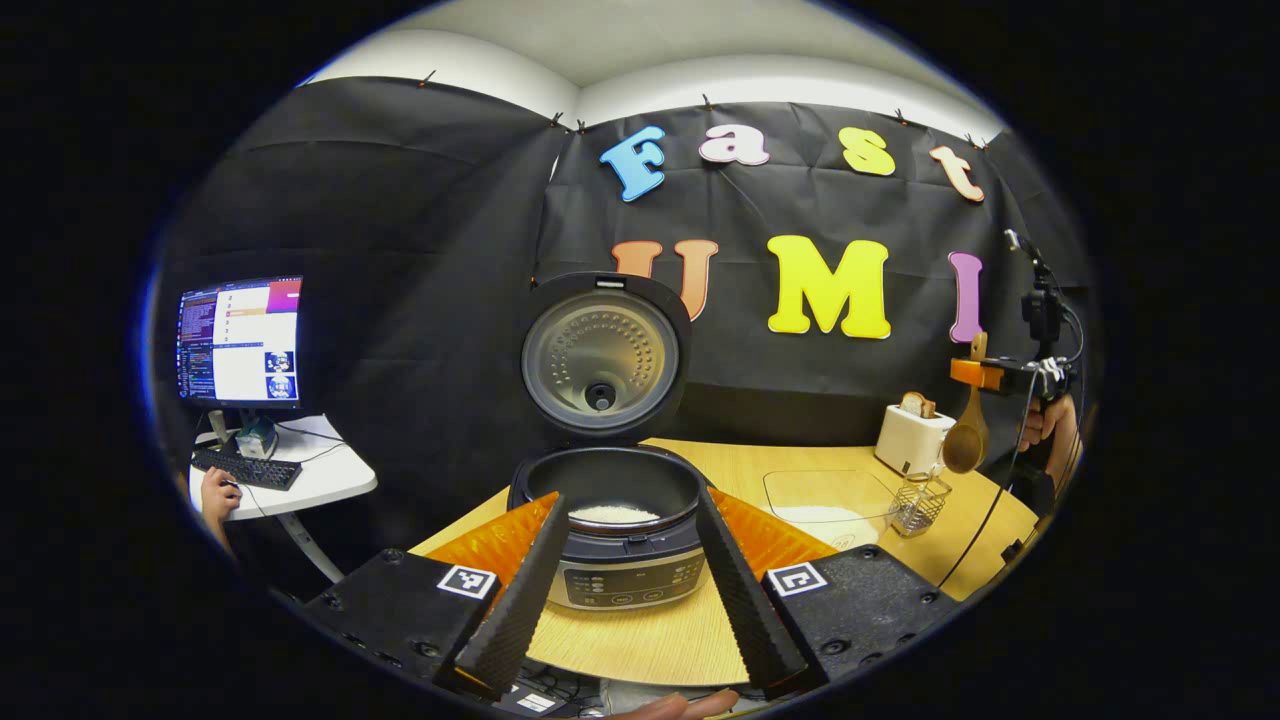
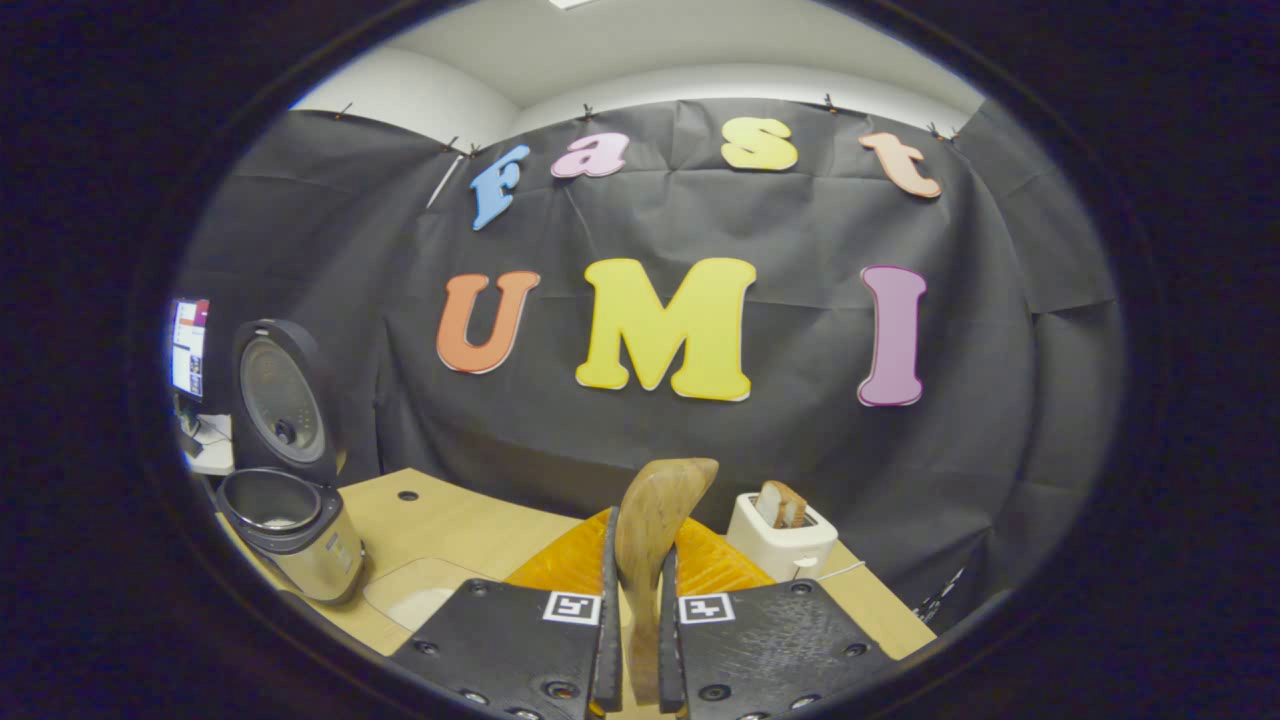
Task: Close the left gripper, press the button to open the rice cooker; take a wooden spoon from the chopstick holder with the right hand, scoop a spoonful of rice and pour it into the rice cooker, then put the wooden spoon back into the chopstick holder.
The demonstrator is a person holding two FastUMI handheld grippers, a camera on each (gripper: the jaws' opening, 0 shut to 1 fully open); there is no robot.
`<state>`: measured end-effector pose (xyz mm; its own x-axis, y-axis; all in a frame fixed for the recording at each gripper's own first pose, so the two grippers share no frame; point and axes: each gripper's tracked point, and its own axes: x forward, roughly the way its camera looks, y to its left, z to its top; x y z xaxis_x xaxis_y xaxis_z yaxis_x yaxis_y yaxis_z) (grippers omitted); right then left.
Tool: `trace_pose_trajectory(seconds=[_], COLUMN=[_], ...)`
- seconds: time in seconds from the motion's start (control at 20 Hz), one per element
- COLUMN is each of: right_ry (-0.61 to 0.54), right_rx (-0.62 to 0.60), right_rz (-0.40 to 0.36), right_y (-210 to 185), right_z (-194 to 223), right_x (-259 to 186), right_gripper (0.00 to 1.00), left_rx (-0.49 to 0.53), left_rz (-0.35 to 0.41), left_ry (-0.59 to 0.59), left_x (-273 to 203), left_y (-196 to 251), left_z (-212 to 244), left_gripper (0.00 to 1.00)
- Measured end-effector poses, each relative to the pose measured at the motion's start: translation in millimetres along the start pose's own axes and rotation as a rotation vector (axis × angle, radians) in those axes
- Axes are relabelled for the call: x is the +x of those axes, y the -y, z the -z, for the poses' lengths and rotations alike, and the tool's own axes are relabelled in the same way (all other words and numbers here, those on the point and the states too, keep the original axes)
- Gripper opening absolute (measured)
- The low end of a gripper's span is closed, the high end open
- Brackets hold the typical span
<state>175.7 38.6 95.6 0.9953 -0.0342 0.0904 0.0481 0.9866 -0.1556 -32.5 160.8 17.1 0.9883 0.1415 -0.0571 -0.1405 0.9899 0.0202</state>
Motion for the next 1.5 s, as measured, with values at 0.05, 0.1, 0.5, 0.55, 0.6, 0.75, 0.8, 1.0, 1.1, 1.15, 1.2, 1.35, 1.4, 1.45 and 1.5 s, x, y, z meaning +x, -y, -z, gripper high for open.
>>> trace_pose_trajectory(seconds=[0.05,0.1,0.5,0.55,0.6,0.75,0.8,1.0,1.1,1.15,1.2,1.35,1.4,1.45,1.5], right_ry=[0.015,0.018,-0.032,-0.042,-0.061,-0.135,-0.155,-0.219,-0.238,-0.237,-0.238,-0.203,-0.190,-0.182,-0.170], right_rx=[0.009,0.014,0.149,0.169,0.195,0.287,0.318,0.373,0.389,0.389,0.388,0.362,0.350,0.331,0.308], right_rz=[0.020,0.038,0.090,0.101,0.105,0.140,0.139,0.151,0.144,0.147,0.151,0.190,0.191,0.191,0.193], right_y=[7.3,12.2,30.7,33.4,35.4,43.6,43.3,45.7,46.8,48.2,49.9,63.3,65.5,67.2,69.6], right_z=[3.3,8.4,47.0,51.9,58.3,81.6,88.7,113.3,118.5,117.7,118.5,108.5,104.6,101.7,98.6], right_x=[5.2,9.8,37.0,43.4,48.9,64.8,69.4,75.4,74.2,75.9,75.6,70.8,69.7,66.7,63.1], right_gripper=[0.13,0.14,0.14,0.13,0.13,0.13,0.14,0.14,0.16,0.18,0.20,0.35,0.47,0.70,0.83], left_rx=[-0.001,-0.001,-0.020,-0.021,-0.021,-0.023,-0.025,-0.030,-0.042,-0.052,-0.060,-0.059,-0.056,-0.057,-0.058], left_rz=[0.000,-0.007,-0.028,-0.027,-0.027,-0.030,-0.037,-0.055,-0.057,-0.058,-0.054,-0.046,-0.048,-0.055,-0.064], left_ry=[0.001,0.000,-0.008,-0.006,-0.005,-0.003,-0.003,-0.026,-0.030,-0.033,-0.033,-0.032,-0.029,-0.024,-0.025], left_x=[-0.2,-0.3,1.5,1.5,1.2,0.5,1.7,5.9,6.1,6.9,7.6,9.7,9.6,10.3,12.3], left_y=[-1.8,-6.1,-15.5,-15.4,-14.7,-14.7,-16.4,-19.8,-18.0,-16.9,-13.7,-4.5,-3.0,-1.2,-0.1], left_z=[-0.2,0.8,2.3,1.5,2.2,1.3,1.4,7.5,8.0,8.3,8.1,7.4,7.0,6.1,7.9], left_gripper=[0.83,0.83,0.83,0.83,0.83,0.83,0.83,0.83,0.83,0.83,0.83,0.83,0.83,0.83,0.83])
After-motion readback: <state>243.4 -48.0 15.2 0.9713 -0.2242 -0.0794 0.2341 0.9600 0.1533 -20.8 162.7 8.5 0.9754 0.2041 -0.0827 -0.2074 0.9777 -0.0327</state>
